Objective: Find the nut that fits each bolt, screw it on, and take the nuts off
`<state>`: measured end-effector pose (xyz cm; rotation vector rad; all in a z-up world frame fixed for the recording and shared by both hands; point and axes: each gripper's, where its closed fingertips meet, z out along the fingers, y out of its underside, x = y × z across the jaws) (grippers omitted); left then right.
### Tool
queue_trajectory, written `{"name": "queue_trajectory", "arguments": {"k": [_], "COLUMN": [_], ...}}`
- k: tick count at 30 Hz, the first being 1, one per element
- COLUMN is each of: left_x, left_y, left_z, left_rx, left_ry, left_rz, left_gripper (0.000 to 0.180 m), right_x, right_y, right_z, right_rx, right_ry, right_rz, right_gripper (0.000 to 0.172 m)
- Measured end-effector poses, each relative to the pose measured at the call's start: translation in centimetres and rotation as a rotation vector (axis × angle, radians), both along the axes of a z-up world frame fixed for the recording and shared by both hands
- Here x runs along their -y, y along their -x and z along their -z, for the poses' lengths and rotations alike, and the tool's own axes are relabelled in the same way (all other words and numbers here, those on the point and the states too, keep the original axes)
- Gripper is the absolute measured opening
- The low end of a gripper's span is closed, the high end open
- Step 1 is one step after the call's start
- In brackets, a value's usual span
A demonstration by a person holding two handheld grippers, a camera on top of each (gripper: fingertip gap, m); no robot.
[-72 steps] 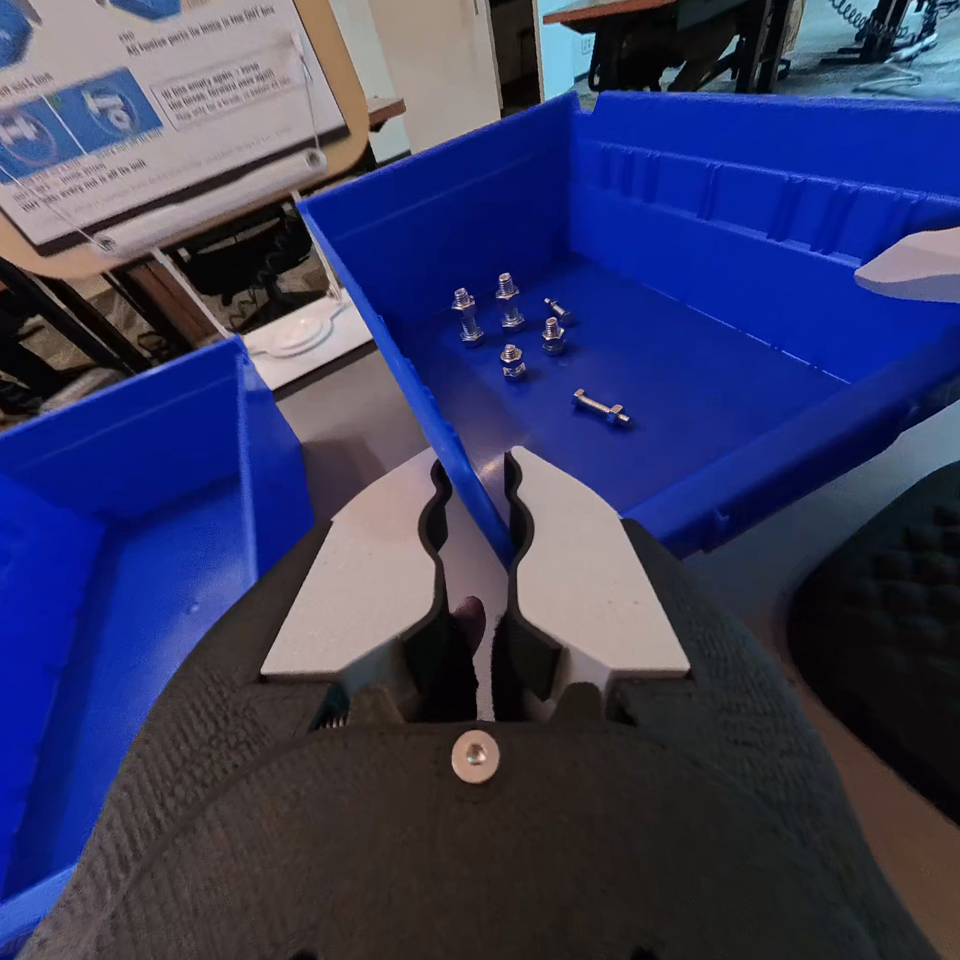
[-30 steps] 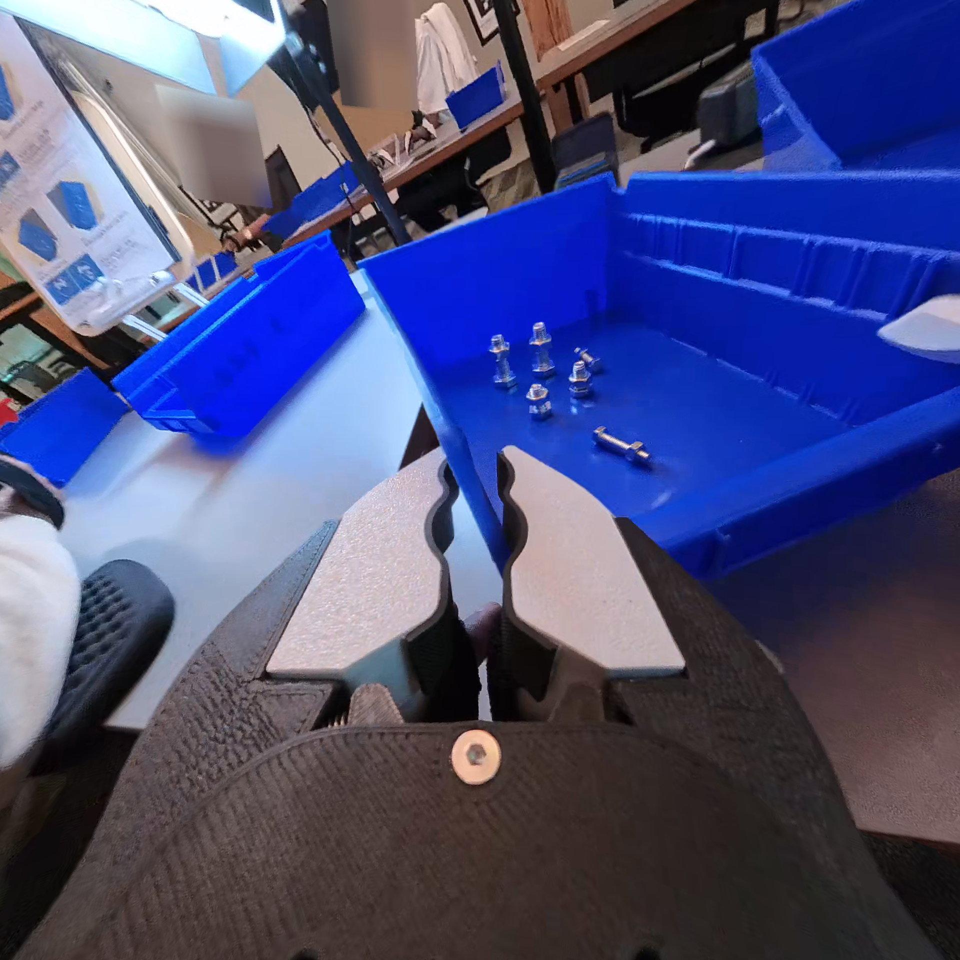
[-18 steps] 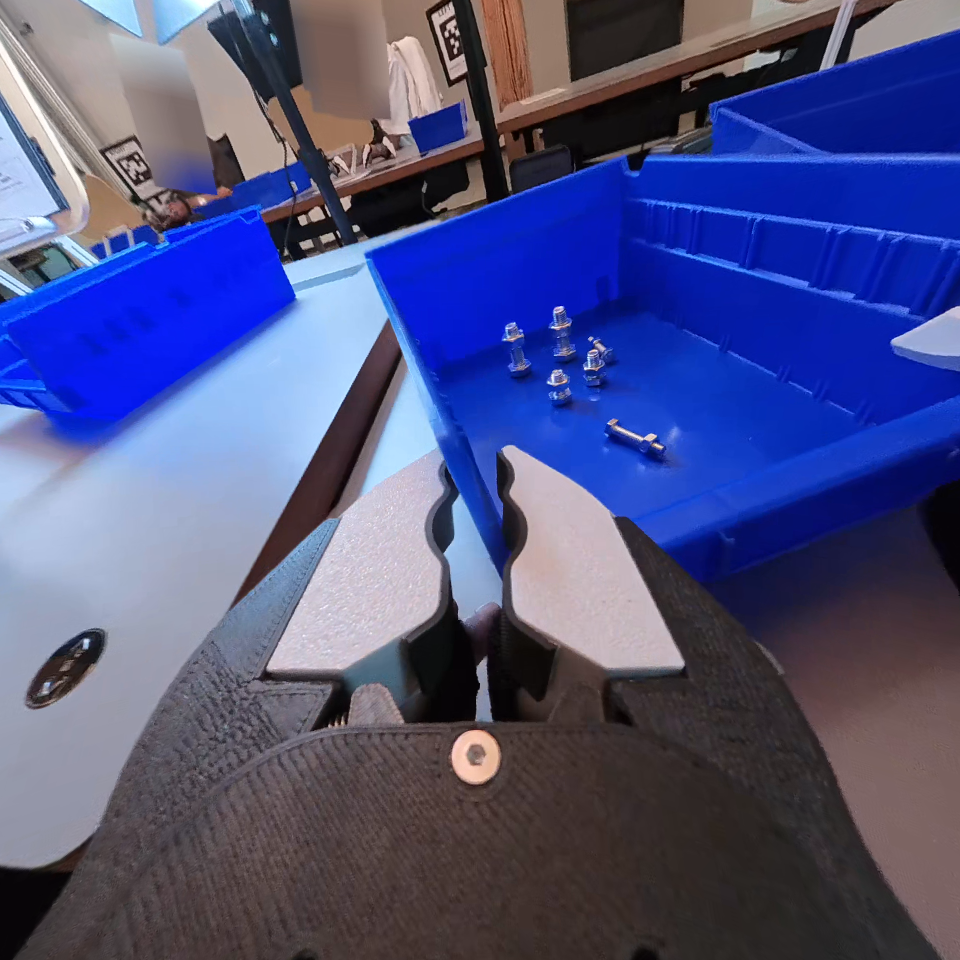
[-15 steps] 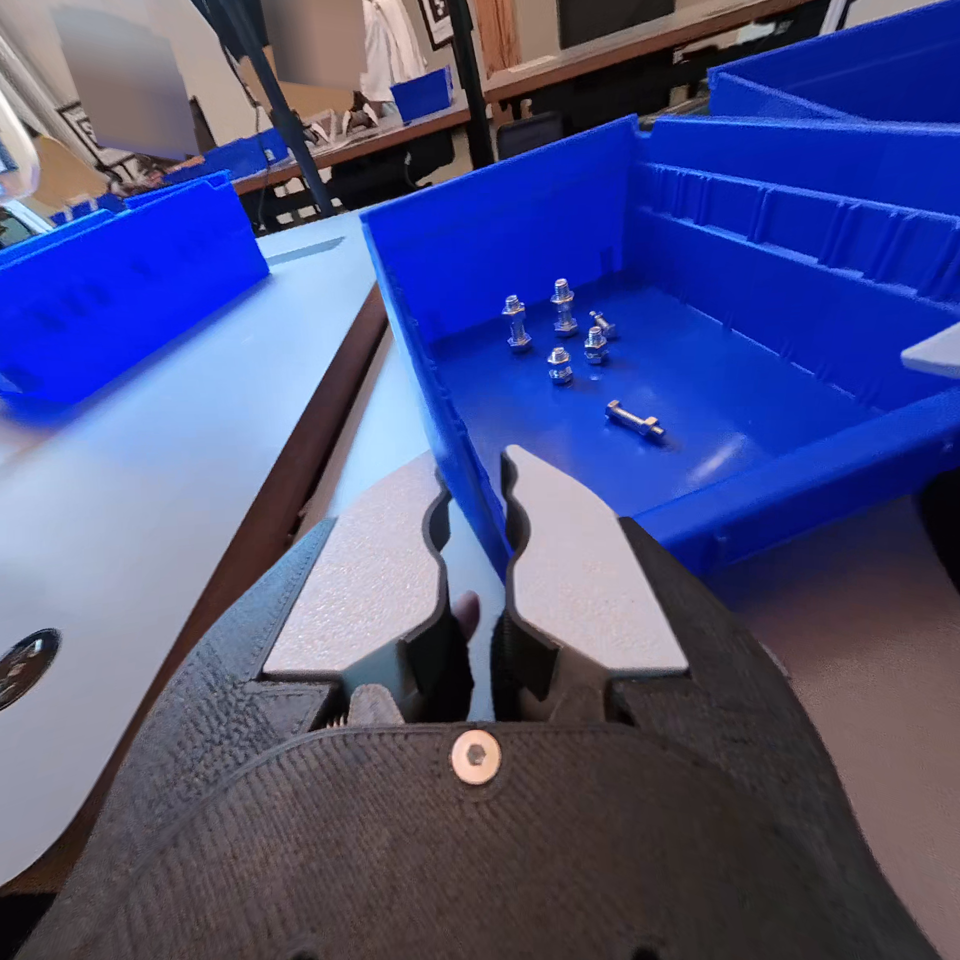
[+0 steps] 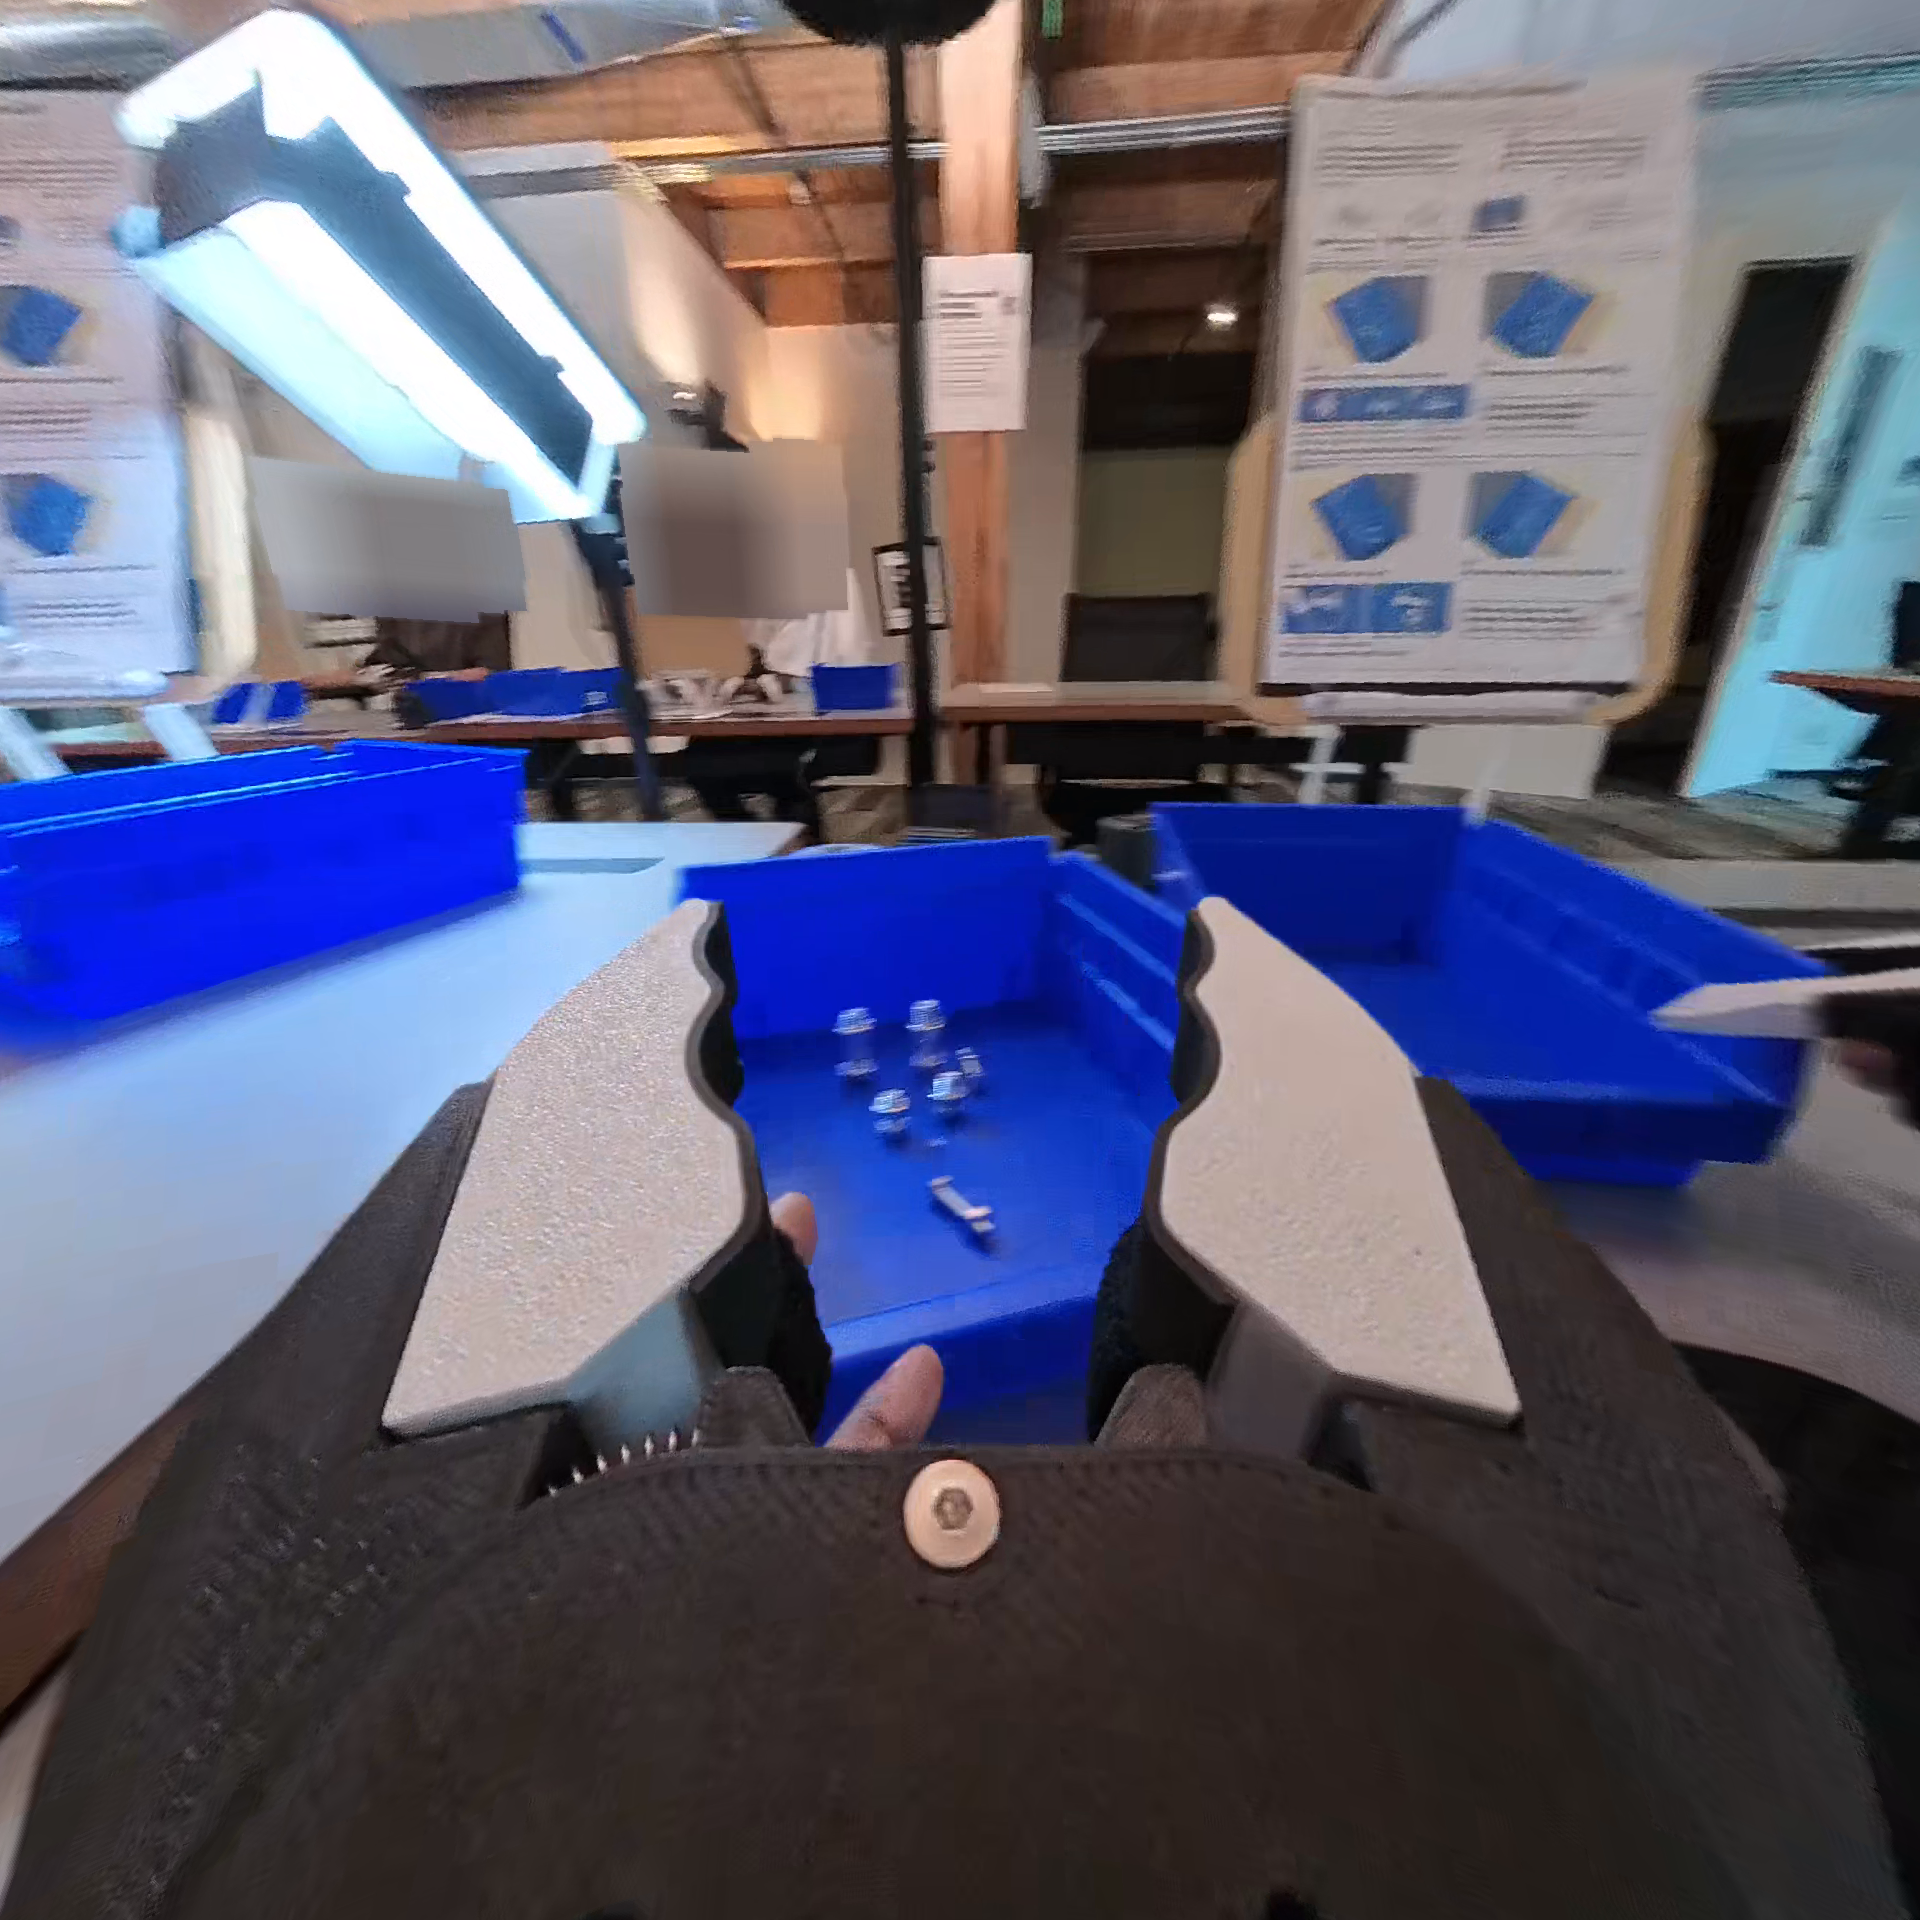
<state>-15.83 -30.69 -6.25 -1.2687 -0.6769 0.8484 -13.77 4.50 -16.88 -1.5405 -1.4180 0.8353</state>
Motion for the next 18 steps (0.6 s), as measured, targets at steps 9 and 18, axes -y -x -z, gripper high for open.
{"name": "queue_trajectory", "arguments": {"k": [9,18], "left_x": [-18.4,-26.9], "left_y": [-5.6,-4.7], "left_z": [5.4,10.8], "left_rx": [0.216,0.410], "left_ry": [0.204,0.449], "left_rz": [0.408,0.414], "left_gripper": [0.072,0.027], "right_x": [-3.9,-8.2], "right_y": [-5.3,-11.3], "right_z": [0.7,0.8], "right_rx": [0.088,0.143], "right_ry": [-0.046,-0.059], "right_rz": [0.023,0.079], "right_gripper": [0.009,0.008]}}
